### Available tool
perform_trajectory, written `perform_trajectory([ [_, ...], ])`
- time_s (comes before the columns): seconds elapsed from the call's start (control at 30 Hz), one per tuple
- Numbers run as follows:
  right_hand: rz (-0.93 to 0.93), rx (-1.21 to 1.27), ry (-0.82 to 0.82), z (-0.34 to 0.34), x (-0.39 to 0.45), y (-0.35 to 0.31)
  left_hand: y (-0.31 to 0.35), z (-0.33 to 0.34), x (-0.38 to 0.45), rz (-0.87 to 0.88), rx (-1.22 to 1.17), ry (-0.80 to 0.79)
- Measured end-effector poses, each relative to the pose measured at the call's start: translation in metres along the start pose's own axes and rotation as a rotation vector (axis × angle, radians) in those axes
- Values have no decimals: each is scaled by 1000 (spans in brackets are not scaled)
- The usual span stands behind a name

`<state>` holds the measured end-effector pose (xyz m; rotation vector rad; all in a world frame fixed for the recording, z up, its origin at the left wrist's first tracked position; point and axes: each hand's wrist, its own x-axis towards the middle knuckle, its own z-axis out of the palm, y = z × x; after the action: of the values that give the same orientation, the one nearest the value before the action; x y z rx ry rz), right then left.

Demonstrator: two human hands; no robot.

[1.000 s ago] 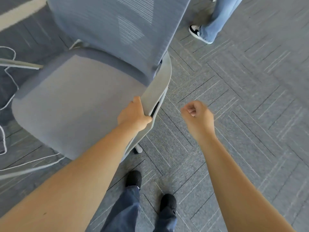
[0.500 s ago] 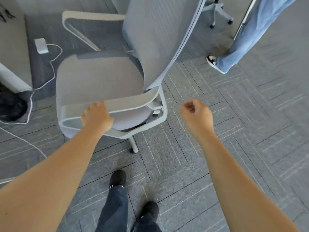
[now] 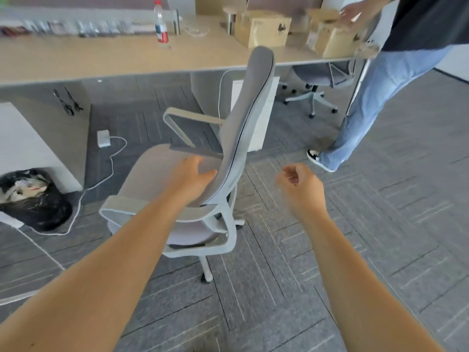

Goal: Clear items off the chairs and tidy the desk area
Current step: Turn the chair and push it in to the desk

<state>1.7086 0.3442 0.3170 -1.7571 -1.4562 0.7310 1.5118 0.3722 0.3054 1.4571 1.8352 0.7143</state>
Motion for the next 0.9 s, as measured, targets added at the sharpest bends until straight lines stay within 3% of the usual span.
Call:
perform_trajectory([
  [0.2, -88, 3, 28, -27, 15, -16, 57, -16, -15, 124, 131, 21],
  [0.33, -168, 0, 24, -48, 51, -20, 94, 2, 6, 173, 94, 78],
  [0.47, -246, -38, -53, -65, 98, -15, 123, 27, 38, 130, 57, 265],
  [0.6, -292, -62, -133, -79, 141, -5, 141, 43, 60, 71, 225, 390],
  [0.9, -421, -46, -294, -63, 168, -18, 128, 31, 48, -33, 336, 489],
])
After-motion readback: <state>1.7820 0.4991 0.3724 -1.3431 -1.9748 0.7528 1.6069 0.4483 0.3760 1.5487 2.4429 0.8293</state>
